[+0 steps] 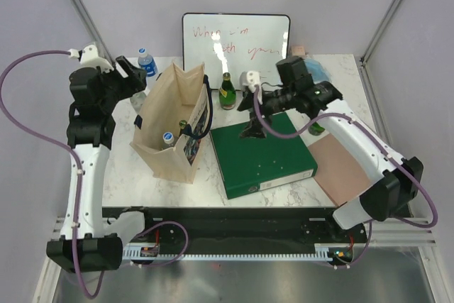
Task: Take the beverage out of the canvas bag
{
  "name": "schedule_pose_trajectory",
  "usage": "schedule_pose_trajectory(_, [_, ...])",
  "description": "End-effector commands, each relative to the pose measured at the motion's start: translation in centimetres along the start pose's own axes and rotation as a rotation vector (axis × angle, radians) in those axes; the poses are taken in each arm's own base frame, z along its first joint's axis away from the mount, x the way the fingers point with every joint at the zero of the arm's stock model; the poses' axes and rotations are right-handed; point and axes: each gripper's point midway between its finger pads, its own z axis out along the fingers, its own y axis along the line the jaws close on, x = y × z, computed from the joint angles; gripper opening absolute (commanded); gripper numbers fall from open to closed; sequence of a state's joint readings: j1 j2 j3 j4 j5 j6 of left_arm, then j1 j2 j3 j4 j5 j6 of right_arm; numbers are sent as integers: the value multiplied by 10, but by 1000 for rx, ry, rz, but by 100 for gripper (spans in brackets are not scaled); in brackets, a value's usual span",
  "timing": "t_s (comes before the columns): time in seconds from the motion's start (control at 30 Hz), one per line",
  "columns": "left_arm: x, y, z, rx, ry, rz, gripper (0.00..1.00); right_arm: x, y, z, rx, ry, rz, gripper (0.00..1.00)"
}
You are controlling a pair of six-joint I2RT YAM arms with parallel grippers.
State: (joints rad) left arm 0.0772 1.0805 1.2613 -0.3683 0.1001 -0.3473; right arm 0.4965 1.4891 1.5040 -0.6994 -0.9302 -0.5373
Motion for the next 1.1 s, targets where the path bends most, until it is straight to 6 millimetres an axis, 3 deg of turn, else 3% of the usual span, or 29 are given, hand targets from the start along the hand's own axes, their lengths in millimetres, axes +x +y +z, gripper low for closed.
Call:
schedule_pose_trajectory(0.0, [26, -32, -47, 160, 114, -65, 82, -15, 63, 34, -226, 58, -372, 98])
schedule_pose_trajectory(0.1, [32, -43, -75, 214, 130, -84, 82, -25, 79, 62, -276, 76, -484, 98])
schedule_pose_trajectory(0.13, [34, -45, -81, 227, 135, -89, 82, -39, 81, 65, -276, 55, -517, 98])
schedule_pose_trajectory(0.2, [42, -51, -96, 258, 164, -101, 82, -45, 87, 83, -306, 57, -542, 98])
schedule_pose_trajectory(0.27, [47, -54, -104, 273, 186, -108, 82, -64, 89, 91, -297, 33, -602, 98])
schedule_pose_trajectory(0.4, [53, -57, -119, 289, 196, -129, 82, -61, 87, 120, -284, 72, -678, 98])
schedule_pose_trajectory(0.5, [60, -56, -122, 285, 211, -149, 82, -58, 79, 137, -248, 96, -702, 98])
schedule_pose_trajectory(0.67, [71, -59, -123, 303, 249, -188, 81, -74, 69, 153, -172, 74, -735, 97])
schedule_pose_trajectory(0.8, [77, -62, -119, 318, 292, -218, 81, -71, 72, 164, -178, 82, -746, 95])
schedule_pose_trajectory(1.0, [90, -62, -109, 321, 361, -256, 81, -52, 89, 175, -219, 121, -746, 82])
schedule_pose_trajectory(1.07, [96, -64, -107, 339, 395, -270, 80, -49, 95, 175, -226, 127, -746, 72])
